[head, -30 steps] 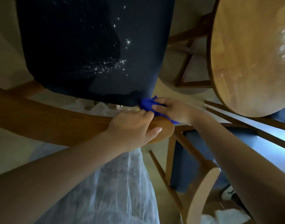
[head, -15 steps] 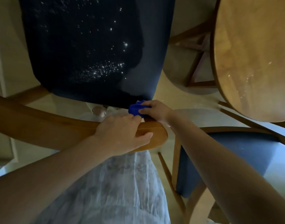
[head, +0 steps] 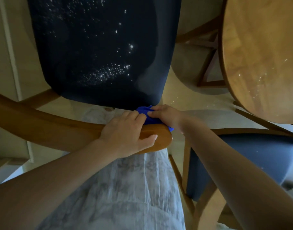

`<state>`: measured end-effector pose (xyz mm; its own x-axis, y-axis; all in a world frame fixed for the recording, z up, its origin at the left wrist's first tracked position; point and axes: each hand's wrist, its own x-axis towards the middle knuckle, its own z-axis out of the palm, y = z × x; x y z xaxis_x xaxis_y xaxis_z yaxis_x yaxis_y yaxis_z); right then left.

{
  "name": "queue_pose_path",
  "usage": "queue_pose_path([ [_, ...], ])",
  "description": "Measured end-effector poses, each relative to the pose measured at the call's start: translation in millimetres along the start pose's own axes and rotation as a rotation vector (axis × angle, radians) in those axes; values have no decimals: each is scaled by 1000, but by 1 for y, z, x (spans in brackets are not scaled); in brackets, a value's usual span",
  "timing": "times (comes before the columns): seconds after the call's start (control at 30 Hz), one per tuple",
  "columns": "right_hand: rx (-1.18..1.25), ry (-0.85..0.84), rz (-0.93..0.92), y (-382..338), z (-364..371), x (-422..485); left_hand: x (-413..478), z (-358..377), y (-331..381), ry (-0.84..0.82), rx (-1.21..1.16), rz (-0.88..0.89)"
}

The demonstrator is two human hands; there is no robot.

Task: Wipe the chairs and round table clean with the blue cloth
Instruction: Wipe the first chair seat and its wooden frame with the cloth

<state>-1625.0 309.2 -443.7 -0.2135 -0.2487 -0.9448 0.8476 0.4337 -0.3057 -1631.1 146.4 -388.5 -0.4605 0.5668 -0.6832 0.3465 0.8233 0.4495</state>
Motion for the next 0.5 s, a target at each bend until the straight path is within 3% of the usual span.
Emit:
queue_pose_path([
  [0.1,-19,38,24,2,3,21,3,-5,1,-80,-50,-21],
  [0.23,-320,87,6,-3,4,34,9,-12,-1,-223,-195,-93],
  [0.3,-350,166,-31,-5,-1,28,16,-17,-3,-255,-305,-119],
  [0.5,259,676,-309,-42,-37,1,62,-51,-37,-25,-531,-183],
])
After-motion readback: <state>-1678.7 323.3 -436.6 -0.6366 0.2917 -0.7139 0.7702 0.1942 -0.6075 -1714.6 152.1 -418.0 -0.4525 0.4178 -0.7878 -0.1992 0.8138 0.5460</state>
